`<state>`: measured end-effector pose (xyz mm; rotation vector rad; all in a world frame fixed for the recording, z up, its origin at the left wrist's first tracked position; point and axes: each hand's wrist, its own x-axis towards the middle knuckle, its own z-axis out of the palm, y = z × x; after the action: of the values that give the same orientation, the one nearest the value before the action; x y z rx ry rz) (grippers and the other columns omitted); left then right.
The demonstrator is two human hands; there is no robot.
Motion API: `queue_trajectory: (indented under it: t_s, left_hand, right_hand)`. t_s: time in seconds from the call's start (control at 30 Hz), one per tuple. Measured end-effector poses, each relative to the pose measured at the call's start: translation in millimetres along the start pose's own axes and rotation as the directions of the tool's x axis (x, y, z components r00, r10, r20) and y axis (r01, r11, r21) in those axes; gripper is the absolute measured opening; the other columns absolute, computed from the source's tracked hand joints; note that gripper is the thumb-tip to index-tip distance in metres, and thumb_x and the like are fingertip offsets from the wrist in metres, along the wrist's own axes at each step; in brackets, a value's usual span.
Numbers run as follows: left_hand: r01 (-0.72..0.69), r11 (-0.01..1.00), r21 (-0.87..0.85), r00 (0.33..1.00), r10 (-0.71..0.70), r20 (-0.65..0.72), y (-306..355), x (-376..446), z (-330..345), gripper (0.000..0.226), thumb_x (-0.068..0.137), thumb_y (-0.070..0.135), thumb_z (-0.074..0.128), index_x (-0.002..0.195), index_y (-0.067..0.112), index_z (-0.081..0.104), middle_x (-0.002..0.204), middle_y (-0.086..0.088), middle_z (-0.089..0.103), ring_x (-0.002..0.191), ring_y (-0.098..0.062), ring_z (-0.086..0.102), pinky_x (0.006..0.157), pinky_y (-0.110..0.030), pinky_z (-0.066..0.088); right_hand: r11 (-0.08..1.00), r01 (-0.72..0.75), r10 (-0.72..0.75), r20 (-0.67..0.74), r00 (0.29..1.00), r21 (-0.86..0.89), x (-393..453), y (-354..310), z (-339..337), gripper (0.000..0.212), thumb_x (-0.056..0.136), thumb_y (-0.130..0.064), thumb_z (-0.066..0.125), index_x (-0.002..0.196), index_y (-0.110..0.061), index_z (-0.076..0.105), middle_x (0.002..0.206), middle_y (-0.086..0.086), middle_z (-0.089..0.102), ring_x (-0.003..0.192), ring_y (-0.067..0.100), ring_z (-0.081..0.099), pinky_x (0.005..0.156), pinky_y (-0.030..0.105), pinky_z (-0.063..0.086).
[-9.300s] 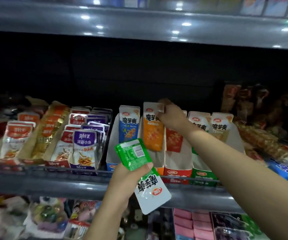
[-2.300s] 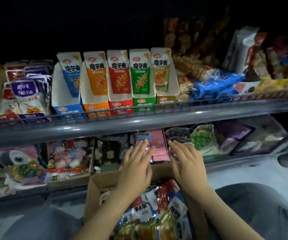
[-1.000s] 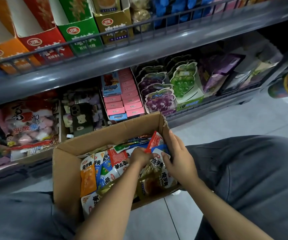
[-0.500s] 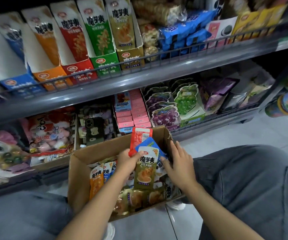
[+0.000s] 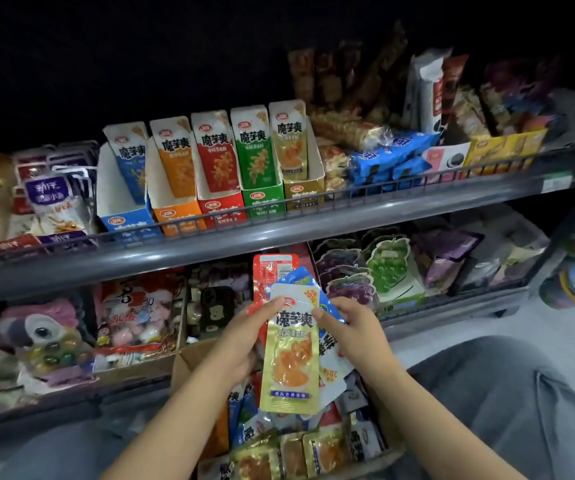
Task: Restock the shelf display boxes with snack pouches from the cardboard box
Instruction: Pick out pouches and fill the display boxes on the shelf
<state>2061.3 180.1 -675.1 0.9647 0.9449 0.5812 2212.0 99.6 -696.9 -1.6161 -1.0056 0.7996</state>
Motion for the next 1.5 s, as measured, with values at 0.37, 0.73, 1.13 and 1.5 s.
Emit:
queue_trajectory:
  t_s: [0.37, 0.73, 1.13, 1.5]
  left_hand:
    - [-0.268, 0.962, -0.058, 0.963, 0.264, -0.056, 67, 14, -12, 0.015, 0.084, 0.003, 0.063, 0.095, 0.014, 0.065, 0.08, -0.007, 0.075, 0.065, -0.021, 0.071, 0.06, -0.035, 0.059]
    - [-0.339, 0.938, -0.071, 0.94, 0.334, -0.074, 106, 23, -24, 0.015, 0.086, 0.004, 0.063, 0.092, 0.017, 0.064, 0.078, -0.004, 0.075, 0.065, -0.019, 0.071, 0.059, -0.035, 0.058]
    - [-0.466, 0.879, -0.097, 0.843, 0.408, -0.351, 131, 27, -50, 0.02, 0.077, 0.005, 0.073, 0.094, 0.015, 0.07, 0.086, -0.008, 0.075, 0.078, -0.031, 0.071, 0.066, -0.043, 0.058]
    - [-0.594, 0.763, -0.254, 0.73, 0.379, -0.569, 154, 24, -96, 0.027, 0.079, 0.011, 0.071, 0.104, 0.018, 0.068, 0.093, -0.003, 0.075, 0.084, -0.025, 0.072, 0.071, -0.044, 0.058]
  right_hand:
    - [0.989, 0.136, -0.14, -0.098, 0.985, -0.054, 51, -77, -3, 0.006, 0.087, -0.025, 0.067, 0.089, -0.02, 0.07, 0.066, -0.015, 0.063, 0.049, -0.003, 0.052, 0.045, 0.022, 0.046]
    - [0.873, 0.313, -0.243, 0.223, 0.944, -0.373, 100, -128, -35, 0.015, 0.086, -0.026, 0.068, 0.097, -0.016, 0.072, 0.06, -0.018, 0.061, 0.045, -0.008, 0.05, 0.047, 0.01, 0.034]
    - [0.89, 0.262, -0.197, 0.205, 0.959, -0.373, 162, -186, 2, 0.05, 0.064, -0.036, 0.083, 0.109, -0.022, 0.064, 0.081, -0.005, 0.06, 0.066, 0.008, 0.061, 0.06, 0.02, 0.047]
    - [0.987, -0.147, 0.116, 0.345, 0.931, 0.065, 210, -210, 76, 0.032, 0.069, -0.013, 0.08, 0.097, -0.009, 0.065, 0.085, 0.006, 0.073, 0.067, 0.017, 0.064, 0.043, 0.02, 0.045]
